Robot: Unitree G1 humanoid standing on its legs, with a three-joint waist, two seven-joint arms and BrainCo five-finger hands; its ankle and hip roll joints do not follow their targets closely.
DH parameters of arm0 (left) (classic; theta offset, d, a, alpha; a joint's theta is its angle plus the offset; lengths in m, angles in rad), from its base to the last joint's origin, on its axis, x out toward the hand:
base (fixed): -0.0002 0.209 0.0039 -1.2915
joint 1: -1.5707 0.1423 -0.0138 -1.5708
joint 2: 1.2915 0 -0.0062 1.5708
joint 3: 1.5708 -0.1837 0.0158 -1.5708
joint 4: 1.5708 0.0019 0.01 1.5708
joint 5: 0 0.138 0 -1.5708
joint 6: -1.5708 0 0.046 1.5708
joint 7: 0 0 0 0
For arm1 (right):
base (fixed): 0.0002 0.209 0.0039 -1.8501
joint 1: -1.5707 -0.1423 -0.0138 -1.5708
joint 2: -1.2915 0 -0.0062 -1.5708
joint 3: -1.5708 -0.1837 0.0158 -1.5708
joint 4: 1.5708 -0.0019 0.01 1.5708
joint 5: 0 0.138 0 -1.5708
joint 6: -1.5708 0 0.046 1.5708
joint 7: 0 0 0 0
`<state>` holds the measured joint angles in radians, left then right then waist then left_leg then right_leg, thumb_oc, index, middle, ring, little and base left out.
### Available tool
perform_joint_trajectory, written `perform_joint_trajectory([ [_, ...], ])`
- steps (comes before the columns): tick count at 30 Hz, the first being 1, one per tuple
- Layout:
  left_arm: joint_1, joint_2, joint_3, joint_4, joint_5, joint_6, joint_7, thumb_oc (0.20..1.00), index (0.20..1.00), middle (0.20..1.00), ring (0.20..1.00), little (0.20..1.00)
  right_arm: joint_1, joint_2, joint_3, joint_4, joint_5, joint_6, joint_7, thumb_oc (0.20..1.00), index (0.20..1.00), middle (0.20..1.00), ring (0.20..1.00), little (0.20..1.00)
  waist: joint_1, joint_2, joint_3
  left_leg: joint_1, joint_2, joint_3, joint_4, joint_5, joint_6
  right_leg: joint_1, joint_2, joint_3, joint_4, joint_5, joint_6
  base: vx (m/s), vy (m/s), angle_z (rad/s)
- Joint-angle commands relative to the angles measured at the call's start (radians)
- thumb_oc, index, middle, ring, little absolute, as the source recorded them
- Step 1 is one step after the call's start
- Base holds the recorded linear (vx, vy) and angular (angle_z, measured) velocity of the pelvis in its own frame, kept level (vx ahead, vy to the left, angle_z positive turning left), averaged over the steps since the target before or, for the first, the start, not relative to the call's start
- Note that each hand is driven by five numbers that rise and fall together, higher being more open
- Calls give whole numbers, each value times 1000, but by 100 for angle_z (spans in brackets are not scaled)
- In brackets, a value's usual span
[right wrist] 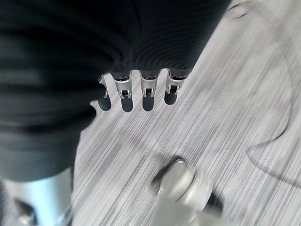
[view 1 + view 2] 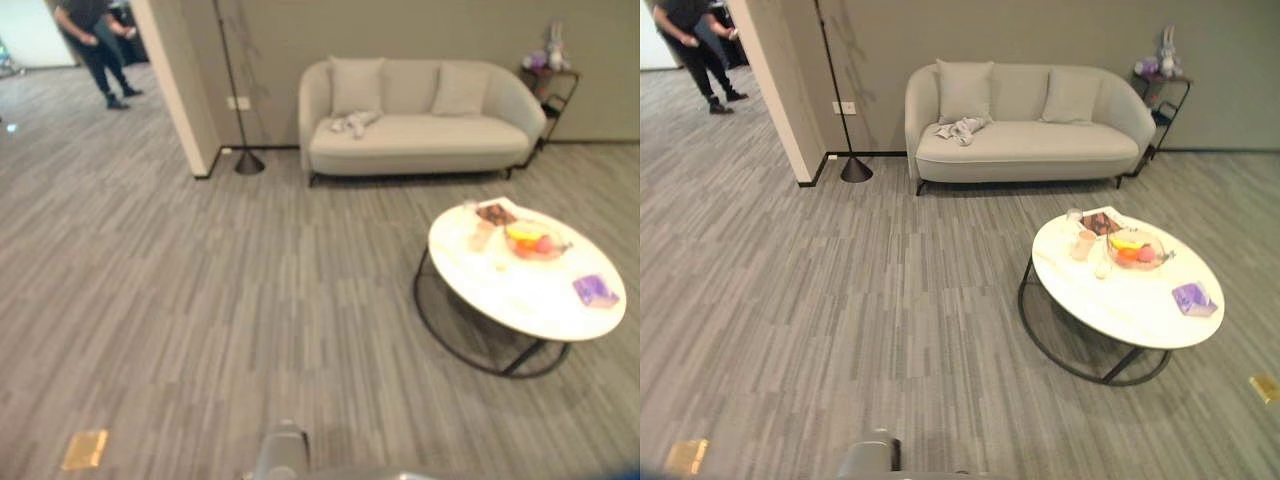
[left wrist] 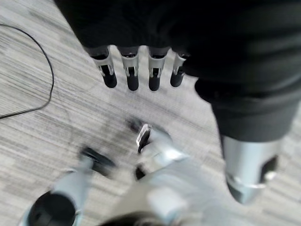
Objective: Hang the clothes on the sofa on the clothes rack.
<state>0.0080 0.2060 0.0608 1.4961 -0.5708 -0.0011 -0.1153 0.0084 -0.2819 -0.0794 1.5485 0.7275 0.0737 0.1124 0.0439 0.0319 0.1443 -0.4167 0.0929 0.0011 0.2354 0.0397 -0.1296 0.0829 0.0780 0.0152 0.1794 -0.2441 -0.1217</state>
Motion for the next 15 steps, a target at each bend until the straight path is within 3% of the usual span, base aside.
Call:
perform_joint_trajectory([
  [1, 4, 52, 44, 35, -16, -13, 11, 1000, 1000, 1000, 1000, 1000, -25, 26, 107, -81, -54, -40, 4, 1000, 1000, 1000, 1000, 1000, 86, -53, 42, -54, -67, -28, -206, 162, 60, 167, -56, 37, -105, -26, 106, 389, 61, -21],
  [2, 3, 52, 44, 36, -15, -13, 10, 1000, 1000, 1000, 1000, 1000, -25, 26, 107, -81, -54, -40, 3, 1000, 1000, 1000, 1000, 1000, 87, -53, 42, -53, -65, -27, -209, 164, 60, 166, -55, 38, -105, -25, 106, 450, 75, -43],
  [3, 16, 69, 50, 68, 13, -19, 25, 1000, 1000, 1000, 1000, 1000, -56, 22, 152, -114, -99, -54, -1, 1000, 1000, 1000, 1000, 1000, 120, -63, 47, -90, -64, -37, -264, 172, 48, 209, -64, 61, -100, -63, 109, 492, 119, -36],
  [5, 35, 93, 77, 98, 67, -9, 52, 1000, 1000, 1000, 1000, 1000, -118, 11, 209, -171, -178, -62, -21, 1000, 1000, 1000, 1000, 1000, 175, -74, 38, -151, -30, 40, -297, 192, 41, 281, -96, 102, -107, -97, 129, 970, 321, -58],
  [6, 86, 98, 127, 127, 92, 2, 58, 1000, 1000, 1000, 1000, 1000, -187, 12, 277, -250, -248, -61, -20, 1000, 1000, 1000, 1000, 1000, 228, -98, -1, -138, 15, 105, -290, 212, 55, 340, -148, 122, -106, -106, 159, 1431, 509, -101],
  [7, 118, 102, 140, 140, 124, -12, 53, 1000, 1000, 1000, 1000, 1000, -204, 25, 293, -289, -258, -68, -13, 1000, 1000, 1000, 1000, 1000, 260, -115, -33, -151, 24, 101, -215, 253, 61, 376, -178, 106, -100, -74, 176, 1507, 532, -132],
  [8, 124, 96, 131, 134, 130, -2, 45, 1000, 1000, 1000, 1000, 1000, -218, 38, 304, -321, -267, -65, -4, 1000, 1000, 1000, 1000, 1000, 270, -133, -57, -158, 18, 102, -151, 291, 57, 369, -212, 83, -80, -9, 196, 1203, 364, -127],
  [9, 108, 109, 117, 126, 123, -10, 44, 1000, 1000, 1000, 1000, 1000, -243, 48, 303, -332, -235, -68, 4, 1000, 1000, 1000, 1000, 1000, 284, -163, -77, -208, -2, 101, -27, 274, 58, 359, -240, 57, -27, 123, 232, 993, 312, -101],
  [10, 106, 102, 110, 115, 123, 4, 33, 1000, 1000, 1000, 1000, 1000, -256, 55, 309, -353, -229, -67, 0, 1000, 1000, 1000, 1000, 1000, 288, -172, -92, -191, -7, 113, 19, 243, 76, 340, -261, 37, 16, 215, 259, 992, 316, -62],
  [11, 98, 104, 92, 112, 154, 0, 33, 1000, 1000, 1000, 1000, 1000, -273, 68, 326, -379, -233, -77, -1, 1000, 1000, 1000, 1000, 1000, 302, -179, -103, -178, -13, 129, 44, 212, 92, 337, -284, 9, 89, 346, 278, 581, 211, 4],
  [12, 98, 104, 92, 112, 154, 0, 33, 1000, 1000, 1000, 1000, 1000, -273, 68, 326, -379, -233, -77, -1, 1000, 1000, 1000, 1000, 1000, 305, -178, -105, -179, -10, 129, 43, 212, 92, 335, -283, 12, 87, 349, 278, 822, 398, 26],
  [13, 83, 99, 61, 73, 163, 10, 29, 1000, 1000, 1000, 1000, 1000, -281, 89, 361, -476, -242, -80, -11, 1000, 1000, 1000, 1000, 1000, 297, -155, -108, -96, -35, 142, 32, 125, 155, 239, -321, -66, 285, 543, 266, 780, 442, 22],
  [14, 77, 99, 53, 52, 151, 9, 30, 1000, 1000, 1000, 1000, 1000, -270, 96, 387, -534, -235, -79, 0, 1000, 1000, 1000, 1000, 1000, 271, -136, -100, -9, -66, 133, -2, 89, 177, 151, -285, -60, 396, 579, 243, 782, 441, 7],
  [15, 77, 99, 53, 52, 151, 9, 30, 1000, 1000, 1000, 1000, 1000, -270, 96, 387, -535, -235, -79, 0, 1000, 1000, 1000, 1000, 1000, 271, -136, -100, -9, -66, 133, -2, 89, 177, 151, -285, -60, 396, 579, 243, 873, 328, 13],
])
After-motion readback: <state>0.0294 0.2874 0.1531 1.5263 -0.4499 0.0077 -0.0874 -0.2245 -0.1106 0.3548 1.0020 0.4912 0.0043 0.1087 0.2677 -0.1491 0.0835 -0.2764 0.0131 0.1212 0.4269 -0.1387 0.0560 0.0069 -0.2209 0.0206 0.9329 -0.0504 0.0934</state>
